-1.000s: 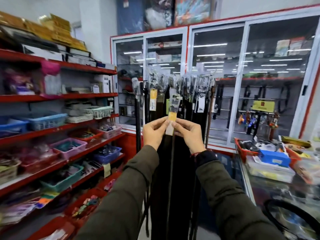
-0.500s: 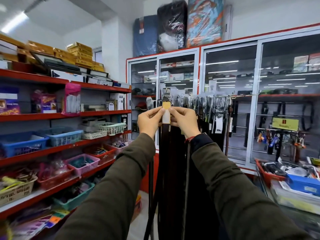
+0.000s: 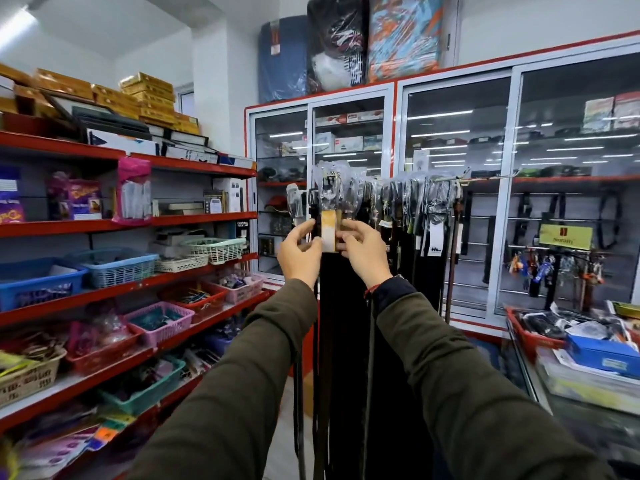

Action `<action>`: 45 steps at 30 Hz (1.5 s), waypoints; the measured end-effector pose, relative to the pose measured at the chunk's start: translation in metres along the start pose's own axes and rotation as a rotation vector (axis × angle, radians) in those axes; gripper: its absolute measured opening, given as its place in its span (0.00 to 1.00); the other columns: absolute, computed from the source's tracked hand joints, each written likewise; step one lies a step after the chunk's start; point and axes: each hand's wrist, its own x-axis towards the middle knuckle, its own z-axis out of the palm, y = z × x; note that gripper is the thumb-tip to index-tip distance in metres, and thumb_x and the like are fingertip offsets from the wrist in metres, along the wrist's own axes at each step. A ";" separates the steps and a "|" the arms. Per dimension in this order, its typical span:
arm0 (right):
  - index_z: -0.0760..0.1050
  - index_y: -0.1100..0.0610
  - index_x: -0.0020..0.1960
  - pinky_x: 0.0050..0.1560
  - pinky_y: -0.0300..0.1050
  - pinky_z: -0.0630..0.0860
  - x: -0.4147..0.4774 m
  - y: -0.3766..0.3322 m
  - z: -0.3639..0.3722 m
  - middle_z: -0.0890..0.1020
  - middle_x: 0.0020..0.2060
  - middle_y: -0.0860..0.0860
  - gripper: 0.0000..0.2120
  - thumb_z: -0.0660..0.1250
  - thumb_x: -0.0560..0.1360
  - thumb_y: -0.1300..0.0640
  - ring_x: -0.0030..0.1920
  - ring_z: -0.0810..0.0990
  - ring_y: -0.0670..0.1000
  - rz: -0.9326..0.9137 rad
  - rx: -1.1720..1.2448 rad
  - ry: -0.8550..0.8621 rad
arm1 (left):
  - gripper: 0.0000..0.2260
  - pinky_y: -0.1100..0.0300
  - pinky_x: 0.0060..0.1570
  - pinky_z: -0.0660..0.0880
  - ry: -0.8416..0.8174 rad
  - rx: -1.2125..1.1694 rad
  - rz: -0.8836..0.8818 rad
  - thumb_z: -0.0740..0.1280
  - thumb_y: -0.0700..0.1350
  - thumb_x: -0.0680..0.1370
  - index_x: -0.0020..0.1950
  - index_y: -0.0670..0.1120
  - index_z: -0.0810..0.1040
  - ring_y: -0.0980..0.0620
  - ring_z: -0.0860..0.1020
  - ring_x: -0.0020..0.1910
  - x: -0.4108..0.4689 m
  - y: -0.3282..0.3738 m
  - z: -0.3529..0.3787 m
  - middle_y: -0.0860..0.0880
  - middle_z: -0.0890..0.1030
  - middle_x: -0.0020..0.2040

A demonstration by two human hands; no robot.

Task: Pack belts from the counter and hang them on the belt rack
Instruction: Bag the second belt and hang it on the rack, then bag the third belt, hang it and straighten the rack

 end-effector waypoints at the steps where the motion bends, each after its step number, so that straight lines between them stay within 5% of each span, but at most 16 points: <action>1: 0.76 0.58 0.67 0.63 0.52 0.79 -0.005 0.006 -0.002 0.84 0.56 0.55 0.17 0.59 0.80 0.63 0.57 0.84 0.56 -0.034 -0.032 0.029 | 0.16 0.71 0.55 0.76 0.030 0.030 0.024 0.65 0.37 0.80 0.67 0.46 0.79 0.64 0.77 0.50 -0.006 -0.005 0.002 0.48 0.79 0.67; 3: 0.76 0.56 0.67 0.61 0.47 0.78 -0.016 0.020 -0.009 0.83 0.55 0.51 0.17 0.59 0.81 0.62 0.57 0.83 0.52 -0.133 -0.106 0.108 | 0.16 0.55 0.67 0.74 0.056 0.103 0.130 0.62 0.38 0.81 0.68 0.48 0.77 0.57 0.77 0.60 -0.019 -0.016 0.006 0.49 0.77 0.68; 6: 0.74 0.53 0.69 0.64 0.44 0.76 -0.037 0.045 -0.024 0.79 0.62 0.50 0.17 0.58 0.82 0.58 0.61 0.78 0.47 -0.269 -0.289 0.164 | 0.17 0.47 0.77 0.62 0.013 0.318 0.320 0.61 0.41 0.81 0.70 0.50 0.75 0.50 0.69 0.74 -0.041 -0.038 0.015 0.51 0.72 0.72; 12: 0.66 0.53 0.76 0.78 0.54 0.63 -0.084 0.112 -0.068 0.67 0.76 0.51 0.23 0.59 0.82 0.53 0.79 0.62 0.54 -0.311 -0.708 0.252 | 0.22 0.53 0.80 0.35 -0.200 0.650 0.495 0.59 0.46 0.81 0.76 0.56 0.66 0.51 0.49 0.83 -0.100 -0.094 0.040 0.55 0.60 0.81; 18: 0.60 0.53 0.79 0.82 0.57 0.49 -0.137 0.174 -0.129 0.58 0.80 0.52 0.27 0.59 0.81 0.54 0.82 0.50 0.57 -0.083 -0.903 0.238 | 0.25 0.53 0.80 0.33 -0.410 0.679 0.468 0.60 0.46 0.80 0.78 0.56 0.63 0.52 0.46 0.83 -0.167 -0.140 0.082 0.54 0.57 0.82; 28: 0.59 0.55 0.79 0.81 0.57 0.48 -0.214 0.239 -0.255 0.56 0.81 0.52 0.27 0.59 0.81 0.53 0.82 0.49 0.57 0.402 -1.045 0.310 | 0.23 0.50 0.80 0.38 -0.787 0.541 0.365 0.58 0.47 0.82 0.78 0.54 0.62 0.50 0.48 0.83 -0.277 -0.174 0.187 0.53 0.58 0.82; 32: 0.64 0.60 0.76 0.77 0.53 0.61 -0.246 0.255 -0.310 0.63 0.76 0.58 0.24 0.60 0.81 0.56 0.77 0.62 0.60 0.594 -0.999 0.436 | 0.22 0.48 0.82 0.41 -1.033 0.470 0.307 0.57 0.47 0.84 0.79 0.51 0.63 0.49 0.50 0.83 -0.324 -0.180 0.237 0.53 0.62 0.81; 36: 0.70 0.67 0.67 0.60 0.50 0.70 -0.274 0.271 -0.355 0.72 0.67 0.65 0.17 0.60 0.81 0.61 0.65 0.74 0.65 0.844 -0.701 0.669 | 0.21 0.49 0.82 0.43 -1.318 0.444 0.247 0.55 0.43 0.85 0.79 0.48 0.62 0.48 0.55 0.82 -0.366 -0.179 0.285 0.50 0.64 0.80; 38: 0.72 0.69 0.64 0.62 0.55 0.75 -0.284 0.278 -0.372 0.77 0.63 0.67 0.16 0.61 0.79 0.63 0.63 0.78 0.66 0.952 -0.468 0.813 | 0.23 0.50 0.82 0.44 -1.444 0.445 0.231 0.54 0.40 0.84 0.80 0.46 0.60 0.48 0.54 0.82 -0.382 -0.178 0.305 0.48 0.62 0.81; 40: 0.72 0.70 0.64 0.52 0.62 0.82 -0.290 0.283 -0.385 0.79 0.60 0.69 0.17 0.60 0.77 0.65 0.58 0.82 0.69 1.040 -0.233 0.920 | 0.24 0.51 0.81 0.44 -1.545 0.455 0.227 0.53 0.37 0.84 0.81 0.44 0.58 0.47 0.52 0.83 -0.396 -0.178 0.325 0.45 0.60 0.81; 42: 0.70 0.70 0.66 0.38 0.57 0.83 -0.295 0.289 -0.393 0.78 0.61 0.70 0.18 0.58 0.78 0.66 0.55 0.83 0.69 1.071 -0.030 1.007 | 0.24 0.51 0.81 0.44 -1.634 0.509 0.251 0.53 0.36 0.83 0.81 0.43 0.57 0.47 0.51 0.83 -0.408 -0.179 0.342 0.44 0.59 0.82; 45: 0.67 0.71 0.67 0.34 0.51 0.80 -0.297 0.294 -0.400 0.77 0.57 0.68 0.19 0.56 0.78 0.70 0.52 0.82 0.67 1.046 0.128 1.066 | 0.24 0.47 0.81 0.44 -1.740 0.667 0.339 0.56 0.38 0.83 0.80 0.42 0.59 0.44 0.58 0.81 -0.417 -0.177 0.361 0.42 0.64 0.79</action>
